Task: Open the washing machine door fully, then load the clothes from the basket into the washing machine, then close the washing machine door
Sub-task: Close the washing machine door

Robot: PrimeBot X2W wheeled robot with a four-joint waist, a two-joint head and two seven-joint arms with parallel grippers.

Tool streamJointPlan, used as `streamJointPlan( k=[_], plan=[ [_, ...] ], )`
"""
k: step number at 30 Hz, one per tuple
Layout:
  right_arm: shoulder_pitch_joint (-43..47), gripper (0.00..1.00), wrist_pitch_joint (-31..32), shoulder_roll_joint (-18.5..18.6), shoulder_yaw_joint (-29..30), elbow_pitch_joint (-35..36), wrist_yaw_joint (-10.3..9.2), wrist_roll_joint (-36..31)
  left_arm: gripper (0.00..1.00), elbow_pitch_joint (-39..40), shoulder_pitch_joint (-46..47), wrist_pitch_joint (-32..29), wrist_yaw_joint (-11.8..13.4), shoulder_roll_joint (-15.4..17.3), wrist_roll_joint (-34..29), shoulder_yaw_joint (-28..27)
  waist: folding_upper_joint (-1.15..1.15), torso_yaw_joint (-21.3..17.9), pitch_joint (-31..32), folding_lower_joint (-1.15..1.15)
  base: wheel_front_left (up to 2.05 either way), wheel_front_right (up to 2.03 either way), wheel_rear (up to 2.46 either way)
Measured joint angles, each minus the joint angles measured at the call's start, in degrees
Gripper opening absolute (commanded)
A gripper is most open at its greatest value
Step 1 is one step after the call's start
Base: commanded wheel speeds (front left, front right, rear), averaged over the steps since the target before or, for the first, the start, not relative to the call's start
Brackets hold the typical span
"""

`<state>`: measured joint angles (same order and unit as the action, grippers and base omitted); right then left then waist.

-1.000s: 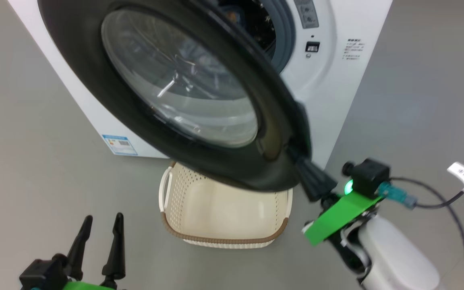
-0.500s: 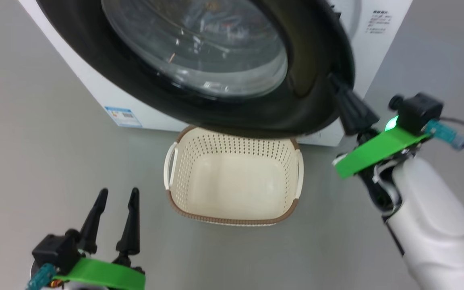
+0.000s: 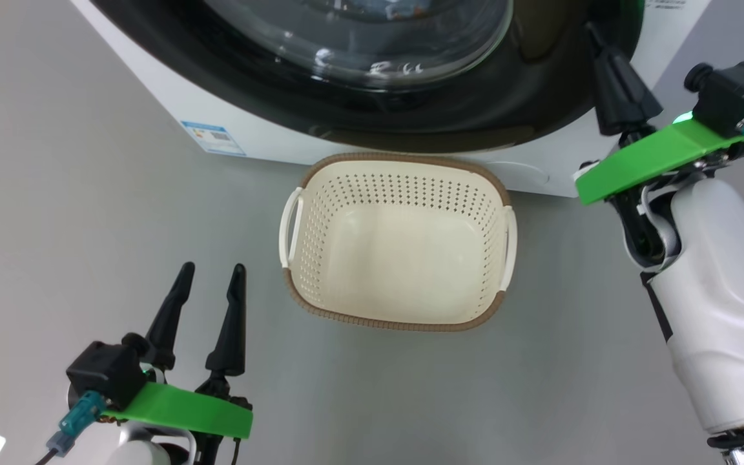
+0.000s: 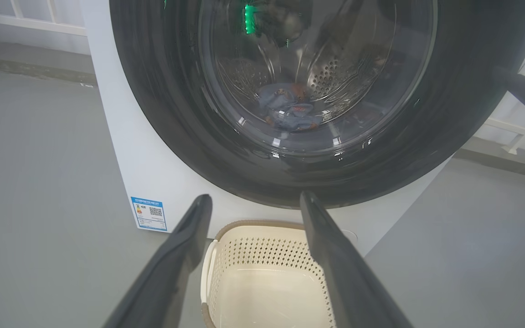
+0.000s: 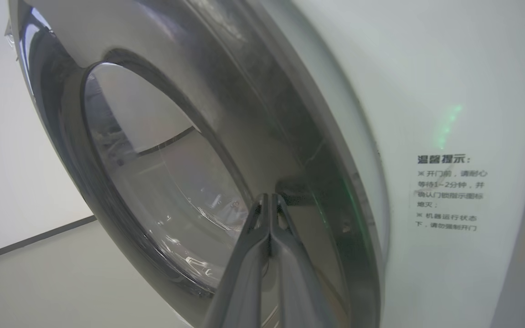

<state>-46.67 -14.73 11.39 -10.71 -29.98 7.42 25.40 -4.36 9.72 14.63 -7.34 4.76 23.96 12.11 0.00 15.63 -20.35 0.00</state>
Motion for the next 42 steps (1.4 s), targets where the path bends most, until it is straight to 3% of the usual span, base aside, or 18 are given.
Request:
streamJointPlan(
  k=[8,21,23,30,31,32,33,34,36,42],
  plan=[
    [-2.45,0.0,0.0,-1.16,4.05,-1.07,0.0,-1.72,1.0,0.3,0.32,0.0,0.0,-0.09,0.0,0.46,0.0,1.25,-1.67,0.0,0.0,0.0,0.0],
    [-2.88,0.01,0.0,-2.02,3.43,-1.1,0.0,-3.56,1.0,0.02,1.03,0.0,0.0,-0.01,0.0,0.59,0.0,0.75,-1.07,0.0,0.0,0.0,0.0],
    [-2.36,0.22,0.0,-2.01,2.77,-0.97,0.0,-3.46,1.0,-0.35,1.01,0.0,0.0,0.1,0.0,0.55,0.0,0.55,-0.59,0.0,0.0,0.0,0.0],
    [2.45,0.48,0.0,-2.15,0.0,-0.59,0.0,-3.03,1.0,-1.79,0.44,0.0,0.0,0.67,0.67,0.27,0.0,-0.16,1.92,0.0,0.0,0.0,0.0],
    [3.07,0.56,0.0,-2.25,-0.24,-0.51,0.0,-3.01,1.0,-1.94,0.13,0.0,0.0,0.86,0.76,0.13,0.0,-0.28,2.35,0.0,0.0,0.0,0.0],
    [3.59,0.76,0.0,-2.25,-0.57,-0.48,0.0,-2.85,1.0,-2.2,-0.25,0.0,0.0,1.03,0.89,0.01,0.0,-0.39,2.78,0.0,0.0,0.0,0.0],
    [4.07,0.87,0.0,-2.26,-0.9,-0.43,0.0,-2.33,1.0,-2.54,-0.63,0.0,0.0,1.15,1.02,-0.11,0.0,-0.51,3.23,0.0,0.0,0.0,0.0],
    [4.6,0.87,0.0,-2.32,-1.24,-0.24,0.0,-1.67,1.0,-2.83,-0.94,0.0,0.0,1.23,1.02,-0.29,0.0,-0.64,3.68,0.0,0.0,0.0,0.0],
    [5.89,1.0,0.0,-2.49,-1.89,0.19,0.0,-1.42,1.0,-3.2,-1.66,0.0,0.0,1.48,1.1,-0.65,0.0,-0.91,4.61,0.0,0.0,0.0,0.0],
    [10.75,1.0,0.0,-2.99,-3.54,0.93,0.0,-1.01,1.0,-4.3,-3.74,0.0,0.0,2.4,1.1,-1.9,0.0,-2.05,7.42,0.0,0.0,0.0,0.0]
  ],
)
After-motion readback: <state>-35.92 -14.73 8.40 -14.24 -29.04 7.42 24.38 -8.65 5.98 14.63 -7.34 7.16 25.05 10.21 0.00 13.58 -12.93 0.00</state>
